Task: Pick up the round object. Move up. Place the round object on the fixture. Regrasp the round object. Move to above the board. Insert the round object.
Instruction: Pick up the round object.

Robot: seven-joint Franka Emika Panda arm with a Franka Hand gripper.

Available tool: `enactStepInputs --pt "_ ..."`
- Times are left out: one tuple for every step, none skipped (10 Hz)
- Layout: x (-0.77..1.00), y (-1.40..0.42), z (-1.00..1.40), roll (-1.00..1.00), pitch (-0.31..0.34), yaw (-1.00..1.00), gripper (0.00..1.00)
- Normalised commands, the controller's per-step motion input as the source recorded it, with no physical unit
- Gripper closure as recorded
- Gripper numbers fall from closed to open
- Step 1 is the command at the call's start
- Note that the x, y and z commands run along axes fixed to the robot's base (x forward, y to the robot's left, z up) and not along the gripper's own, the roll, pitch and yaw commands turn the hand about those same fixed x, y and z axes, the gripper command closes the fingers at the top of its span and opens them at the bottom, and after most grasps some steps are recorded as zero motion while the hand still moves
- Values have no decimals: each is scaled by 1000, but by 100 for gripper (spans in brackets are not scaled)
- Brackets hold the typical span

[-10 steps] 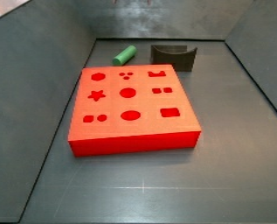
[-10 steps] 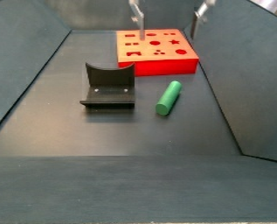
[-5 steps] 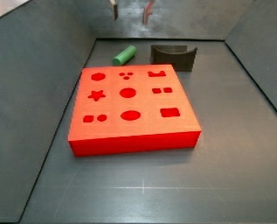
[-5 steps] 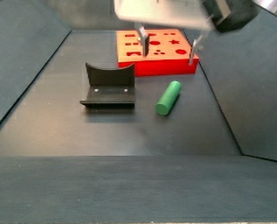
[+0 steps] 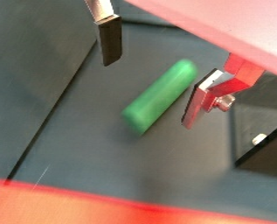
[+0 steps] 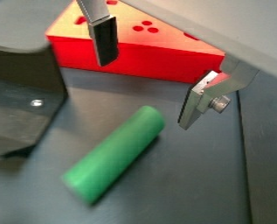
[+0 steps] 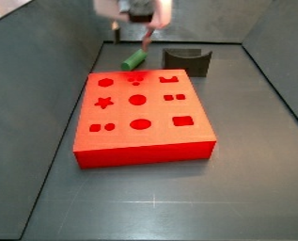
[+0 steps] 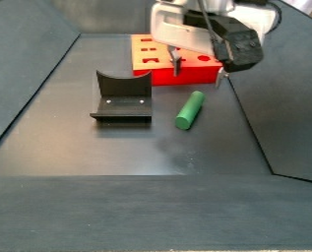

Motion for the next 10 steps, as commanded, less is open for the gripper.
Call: enactStepInputs --pt "0 -86 -783 -139 0 674 0" --pt "0 -26 -777 -133 0 597 0" --pt "23 0 -589 -40 0 403 0" --pt "0 0 -317 0 0 206 0" --pt "43 0 -180 49 0 77 0" --pt "0 0 0 4 0 0 0" --pt "-249 49 -243 70 0 0 0" --pt "-23 397 -303 0 10 -74 0" --pt "0 409 -189 -13 10 -103 0" --pt "34 289 0 -26 40 -17 0"
